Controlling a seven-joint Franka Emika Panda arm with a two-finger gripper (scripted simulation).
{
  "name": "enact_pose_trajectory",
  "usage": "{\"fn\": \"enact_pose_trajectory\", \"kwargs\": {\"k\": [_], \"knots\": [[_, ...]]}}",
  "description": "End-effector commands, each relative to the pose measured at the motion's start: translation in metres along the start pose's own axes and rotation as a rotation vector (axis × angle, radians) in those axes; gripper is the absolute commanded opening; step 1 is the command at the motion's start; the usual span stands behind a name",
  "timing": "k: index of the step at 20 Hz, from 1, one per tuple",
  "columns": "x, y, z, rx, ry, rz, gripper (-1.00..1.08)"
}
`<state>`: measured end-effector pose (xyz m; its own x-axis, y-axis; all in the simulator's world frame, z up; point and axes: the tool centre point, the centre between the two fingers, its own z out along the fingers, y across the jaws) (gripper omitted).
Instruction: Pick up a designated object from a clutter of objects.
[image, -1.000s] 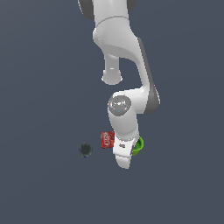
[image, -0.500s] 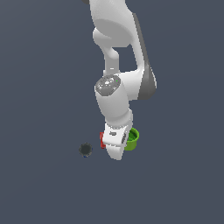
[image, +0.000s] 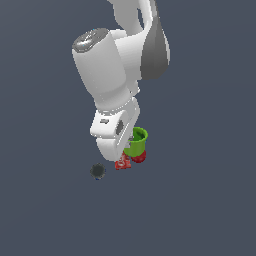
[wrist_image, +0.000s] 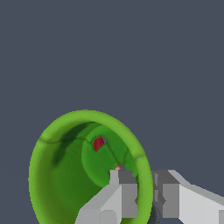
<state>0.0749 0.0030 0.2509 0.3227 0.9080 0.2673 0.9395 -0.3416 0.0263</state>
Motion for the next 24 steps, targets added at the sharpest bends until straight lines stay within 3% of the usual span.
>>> {"fn": "enact_pose_trajectory", "kwargs": {"k": [1, 13, 24], "knots": [[-0.007, 0.0, -0.031, -0.001, 0.001, -0.001, -1.0], [-0.037, 0.003, -0.154, -0.001, 0.001, -0.001, -1.0], [-0.049, 0.007, -0.202, -0.001, 0.001, 0.0, -1.0]]}}
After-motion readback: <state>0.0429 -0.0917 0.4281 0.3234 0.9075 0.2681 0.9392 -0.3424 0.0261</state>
